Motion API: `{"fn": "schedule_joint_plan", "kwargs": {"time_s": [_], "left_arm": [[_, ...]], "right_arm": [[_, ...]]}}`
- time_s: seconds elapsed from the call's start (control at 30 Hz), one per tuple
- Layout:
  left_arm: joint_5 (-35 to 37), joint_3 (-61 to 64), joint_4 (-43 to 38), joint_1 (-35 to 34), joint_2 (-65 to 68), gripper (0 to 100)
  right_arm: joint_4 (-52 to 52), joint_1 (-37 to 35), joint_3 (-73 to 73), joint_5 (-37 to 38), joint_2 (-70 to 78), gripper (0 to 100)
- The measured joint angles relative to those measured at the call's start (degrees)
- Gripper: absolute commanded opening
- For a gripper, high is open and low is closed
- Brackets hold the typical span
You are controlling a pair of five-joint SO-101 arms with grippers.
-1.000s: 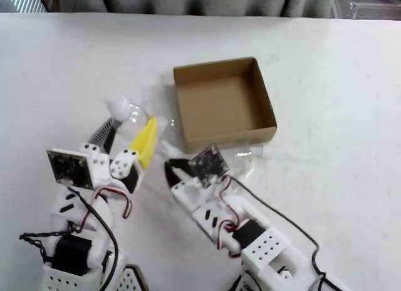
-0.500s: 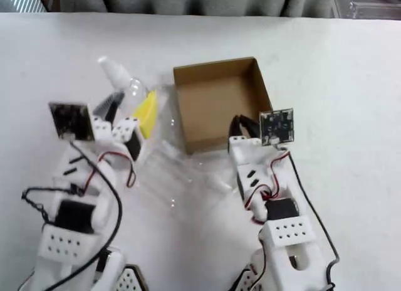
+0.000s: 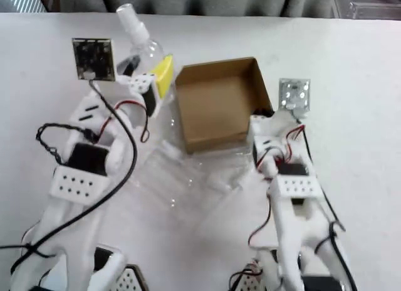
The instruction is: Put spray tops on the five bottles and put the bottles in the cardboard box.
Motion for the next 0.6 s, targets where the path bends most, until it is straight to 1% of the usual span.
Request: {"fn": "schedule_joint_plan", "kwargs": {"time_s": [0.07,0.13,0.37,0.5,0.6], "left_arm": [[0.00,-0.26,-3.25,0.44,3.08,2],[0.00,-0.26,-5.54,0.62,6.24,2],[0.18,-0.26,-12.84,0.70,15.91,2],[0.18,-0.26,-14.51,0.53,17.93,2],[0.18,-0.26,-14.77,-0.44,18.02,2]], "right_arm": [[0.00,1.85,-3.52,0.00,5.10,12.6],[0.00,2.64,-5.71,0.00,8.26,15.6],[0.00,2.46,-9.05,0.00,12.66,13.8],[0.09,2.81,-12.04,0.00,17.05,13.8],[3.25,2.81,-16.88,0.00,22.77,13.4]]}}
